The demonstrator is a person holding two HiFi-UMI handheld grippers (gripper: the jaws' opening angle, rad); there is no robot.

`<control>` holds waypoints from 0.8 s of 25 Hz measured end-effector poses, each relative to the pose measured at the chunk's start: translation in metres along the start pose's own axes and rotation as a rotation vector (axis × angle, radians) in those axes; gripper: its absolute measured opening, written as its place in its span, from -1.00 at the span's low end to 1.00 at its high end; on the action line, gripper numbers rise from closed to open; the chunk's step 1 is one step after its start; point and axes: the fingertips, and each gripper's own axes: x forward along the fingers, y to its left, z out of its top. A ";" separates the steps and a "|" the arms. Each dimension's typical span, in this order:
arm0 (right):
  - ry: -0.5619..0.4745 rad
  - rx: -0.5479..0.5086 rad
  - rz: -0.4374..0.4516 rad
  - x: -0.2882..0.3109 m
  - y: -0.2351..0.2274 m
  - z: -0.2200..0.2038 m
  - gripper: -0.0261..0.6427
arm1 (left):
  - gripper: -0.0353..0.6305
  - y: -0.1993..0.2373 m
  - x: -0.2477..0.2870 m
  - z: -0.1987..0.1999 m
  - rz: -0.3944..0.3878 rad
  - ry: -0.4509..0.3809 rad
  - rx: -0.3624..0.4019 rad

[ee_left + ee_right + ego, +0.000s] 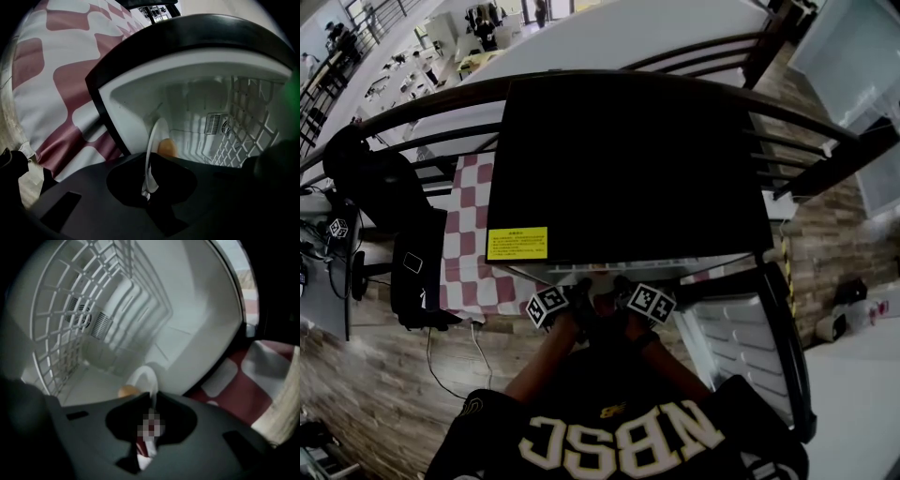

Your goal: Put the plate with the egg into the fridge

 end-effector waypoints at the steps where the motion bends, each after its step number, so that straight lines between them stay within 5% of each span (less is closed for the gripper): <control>1: 0.000 0.000 -0.001 0.001 0.000 0.000 -0.80 | -0.81 0.000 0.001 0.001 -0.001 -0.001 0.001; 16: -0.030 -0.014 -0.020 0.011 0.006 0.009 -0.78 | -0.79 -0.003 0.009 0.009 0.027 0.032 0.078; 20: -0.049 -0.013 -0.024 0.011 0.007 0.011 -0.78 | -0.58 -0.011 0.008 0.007 0.006 0.060 0.105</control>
